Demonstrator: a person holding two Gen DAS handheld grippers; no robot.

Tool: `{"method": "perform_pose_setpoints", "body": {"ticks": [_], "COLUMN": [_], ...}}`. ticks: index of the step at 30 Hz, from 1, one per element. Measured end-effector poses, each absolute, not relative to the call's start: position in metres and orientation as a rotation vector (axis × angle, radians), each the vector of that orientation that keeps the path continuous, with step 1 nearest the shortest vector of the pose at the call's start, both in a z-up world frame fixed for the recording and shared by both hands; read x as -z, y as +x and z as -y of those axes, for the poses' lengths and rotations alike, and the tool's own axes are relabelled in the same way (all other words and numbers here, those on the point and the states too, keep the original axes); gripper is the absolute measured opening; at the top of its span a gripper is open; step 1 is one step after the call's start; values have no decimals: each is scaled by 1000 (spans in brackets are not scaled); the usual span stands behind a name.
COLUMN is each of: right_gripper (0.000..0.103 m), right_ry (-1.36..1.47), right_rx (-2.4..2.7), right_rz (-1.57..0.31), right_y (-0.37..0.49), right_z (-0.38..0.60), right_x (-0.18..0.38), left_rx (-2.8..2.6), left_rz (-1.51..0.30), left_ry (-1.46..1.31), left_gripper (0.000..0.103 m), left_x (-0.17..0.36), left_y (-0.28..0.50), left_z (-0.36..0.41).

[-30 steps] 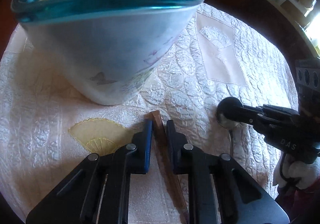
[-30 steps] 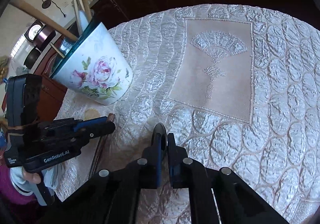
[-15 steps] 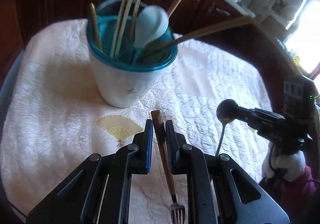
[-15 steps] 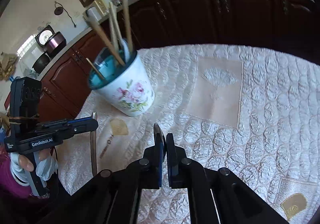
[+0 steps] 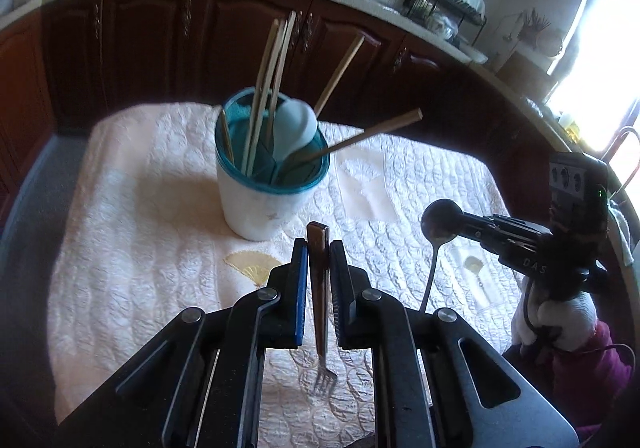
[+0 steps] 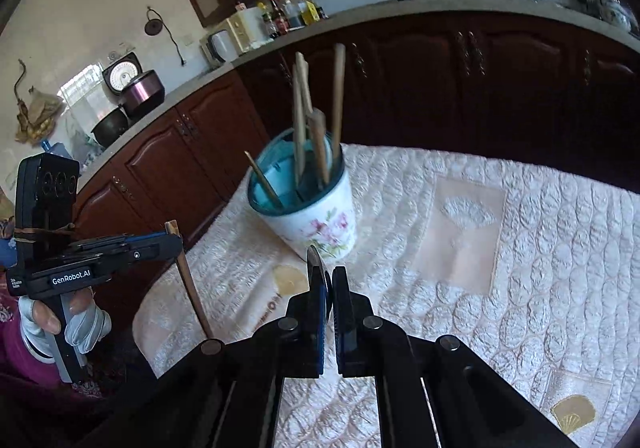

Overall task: Organize utensils
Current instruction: 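Lift the fork and spoon and carry both above the teal cup, then lower the fork and spoon into the cup and open both grippers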

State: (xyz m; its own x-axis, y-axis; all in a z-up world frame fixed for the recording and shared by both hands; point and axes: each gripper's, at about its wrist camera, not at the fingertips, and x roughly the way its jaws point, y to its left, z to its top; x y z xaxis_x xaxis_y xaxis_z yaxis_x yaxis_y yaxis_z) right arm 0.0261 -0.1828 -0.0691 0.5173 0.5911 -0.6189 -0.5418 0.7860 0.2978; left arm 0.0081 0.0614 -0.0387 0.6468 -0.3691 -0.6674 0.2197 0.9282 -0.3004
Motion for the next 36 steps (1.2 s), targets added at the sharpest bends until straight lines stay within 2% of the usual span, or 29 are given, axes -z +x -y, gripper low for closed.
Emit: {"method": "perform_pose_setpoints", "body": {"ticks": [13, 24, 36], "right_gripper": [3, 3, 3], "right_ry": [59, 14, -111], "right_rx": [-709, -598, -424], "right_rz": [-653, -557, -463], "right_y": [33, 74, 114], "right_z": [148, 111, 75], "right_x": [17, -20, -20], "left_rx": [314, 274, 198], "left_rz": [-684, -552, -530], "left_ry": [-195, -172, -137], "left_gripper": [9, 9, 9], "left_x": [-23, -86, -78], "left_y": [7, 38, 100], "left_z": [-90, -105, -98]}}
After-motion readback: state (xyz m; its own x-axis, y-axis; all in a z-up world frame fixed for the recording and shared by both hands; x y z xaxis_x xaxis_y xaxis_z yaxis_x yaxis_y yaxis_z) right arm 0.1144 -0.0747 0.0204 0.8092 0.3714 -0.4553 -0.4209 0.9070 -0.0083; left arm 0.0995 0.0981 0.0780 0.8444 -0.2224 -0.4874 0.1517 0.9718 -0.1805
